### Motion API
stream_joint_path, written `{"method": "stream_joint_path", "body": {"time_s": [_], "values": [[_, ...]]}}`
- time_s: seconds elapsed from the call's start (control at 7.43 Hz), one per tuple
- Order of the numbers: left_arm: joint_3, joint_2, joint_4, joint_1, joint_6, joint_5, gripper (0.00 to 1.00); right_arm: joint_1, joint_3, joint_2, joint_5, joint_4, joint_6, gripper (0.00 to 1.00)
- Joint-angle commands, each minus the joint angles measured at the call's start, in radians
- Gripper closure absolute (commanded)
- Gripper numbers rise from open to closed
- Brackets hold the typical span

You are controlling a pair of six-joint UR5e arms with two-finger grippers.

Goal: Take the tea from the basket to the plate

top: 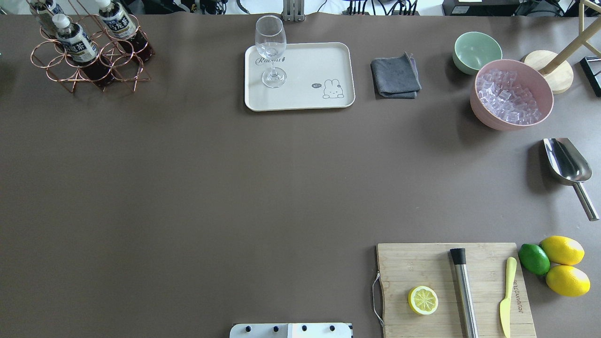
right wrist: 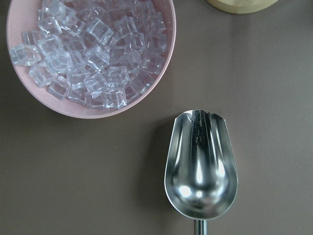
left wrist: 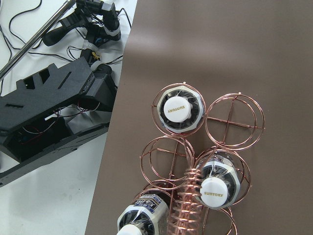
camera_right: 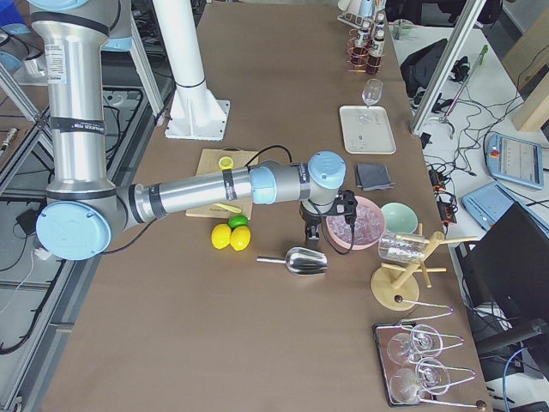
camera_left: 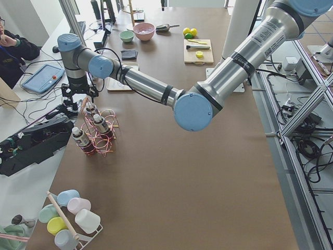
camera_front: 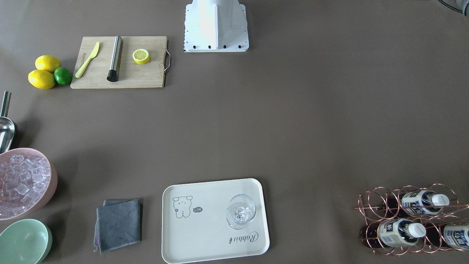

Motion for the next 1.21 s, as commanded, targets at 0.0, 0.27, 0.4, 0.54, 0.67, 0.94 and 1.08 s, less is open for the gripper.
{"method": "stream_joint_path", "body": {"time_s": [0.0,0.27,0.4,0.54,0.67,0.94,1.08], "values": [[0.009,0.0,0.001,0.012,0.017,0.0,0.16,-0.06,0.043,0.025,-0.003,0.001,0.138,0.0],[0.01,0.008,0.004,0.014,0.034,0.001,0.97,-0.103,0.042,0.078,-0.018,0.0,0.141,0.0],[0.01,0.011,0.01,0.014,0.02,0.001,1.0,-0.138,0.037,0.106,-0.02,-0.014,0.141,0.0],[0.009,0.011,0.004,0.014,-0.006,0.001,1.0,-0.167,0.029,0.135,-0.02,-0.031,0.141,0.0],[-0.011,0.011,0.001,0.009,0.008,-0.007,1.0,-0.17,0.031,0.146,-0.018,-0.041,0.142,0.0],[-0.067,0.012,0.012,-0.044,0.003,-0.053,1.0,-0.173,0.038,0.148,-0.017,-0.04,0.158,0.0],[-0.125,0.038,0.025,-0.058,0.003,-0.065,1.0,-0.172,0.039,0.149,-0.014,-0.038,0.158,0.0]]}}
